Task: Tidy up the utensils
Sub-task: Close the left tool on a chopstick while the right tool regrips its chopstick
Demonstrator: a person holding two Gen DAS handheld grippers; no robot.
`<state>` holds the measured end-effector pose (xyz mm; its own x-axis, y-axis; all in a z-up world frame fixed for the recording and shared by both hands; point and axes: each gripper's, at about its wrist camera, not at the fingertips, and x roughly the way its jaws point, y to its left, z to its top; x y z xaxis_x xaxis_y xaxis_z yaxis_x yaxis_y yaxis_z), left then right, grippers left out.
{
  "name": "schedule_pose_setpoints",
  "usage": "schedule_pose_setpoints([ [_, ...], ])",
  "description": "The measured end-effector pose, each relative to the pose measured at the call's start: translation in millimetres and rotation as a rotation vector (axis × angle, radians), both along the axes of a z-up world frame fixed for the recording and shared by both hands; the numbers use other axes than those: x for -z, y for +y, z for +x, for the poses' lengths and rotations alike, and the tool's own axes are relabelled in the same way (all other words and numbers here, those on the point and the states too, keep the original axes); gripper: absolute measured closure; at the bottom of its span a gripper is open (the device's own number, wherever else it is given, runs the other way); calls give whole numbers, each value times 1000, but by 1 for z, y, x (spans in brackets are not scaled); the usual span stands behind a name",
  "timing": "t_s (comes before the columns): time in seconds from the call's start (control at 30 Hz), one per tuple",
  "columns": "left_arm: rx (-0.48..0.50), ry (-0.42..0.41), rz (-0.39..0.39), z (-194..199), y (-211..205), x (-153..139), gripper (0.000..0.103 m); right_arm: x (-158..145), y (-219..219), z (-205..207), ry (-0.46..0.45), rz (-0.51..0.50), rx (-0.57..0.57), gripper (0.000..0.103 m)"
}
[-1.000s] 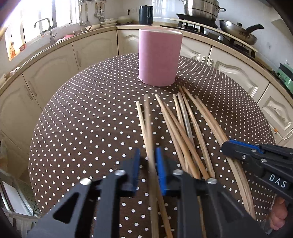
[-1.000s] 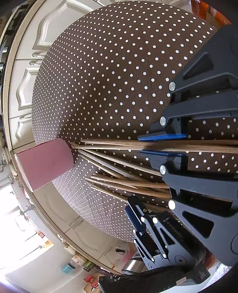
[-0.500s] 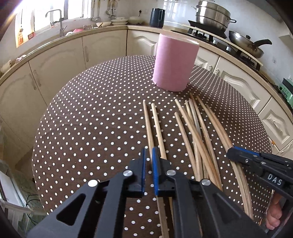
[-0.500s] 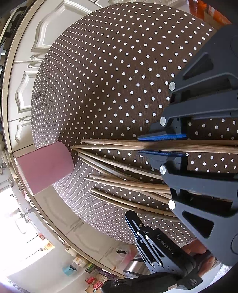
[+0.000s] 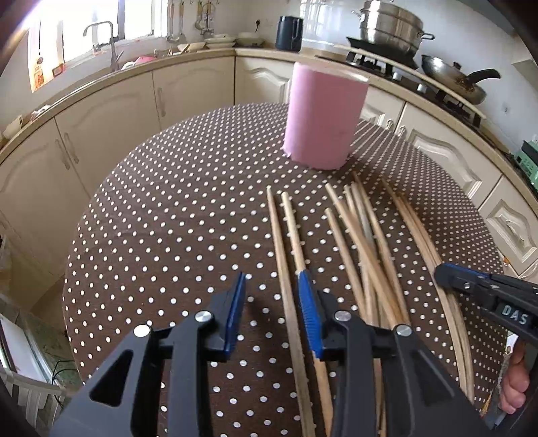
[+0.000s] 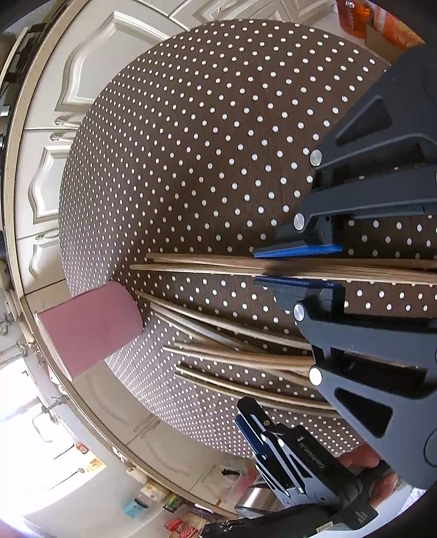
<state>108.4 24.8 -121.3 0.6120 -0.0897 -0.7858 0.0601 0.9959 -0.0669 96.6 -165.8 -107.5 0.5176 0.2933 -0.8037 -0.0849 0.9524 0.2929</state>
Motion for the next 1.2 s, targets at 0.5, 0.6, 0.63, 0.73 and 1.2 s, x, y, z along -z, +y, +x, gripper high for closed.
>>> schedule_pose_setpoints([
  [0.5, -30, 9, 94, 17, -18, 2, 64, 1, -9, 3, -32, -111, 62, 67],
  [0.6, -35, 7, 81, 18, -14, 3, 65, 1, -9, 4, -36, -124, 63, 69],
  [0.63, -37, 3, 90, 17, -15, 3, 68, 2, -7, 4, -40, -142, 54, 69],
  [0.73, -56, -1, 92, 18, -12, 3, 86, 2, 1, 6, -46, -179, 27, 69],
  [1.2, -83, -5, -18, 17, 8, 3, 96, 3, -27, 17, 6, -143, 62, 84],
])
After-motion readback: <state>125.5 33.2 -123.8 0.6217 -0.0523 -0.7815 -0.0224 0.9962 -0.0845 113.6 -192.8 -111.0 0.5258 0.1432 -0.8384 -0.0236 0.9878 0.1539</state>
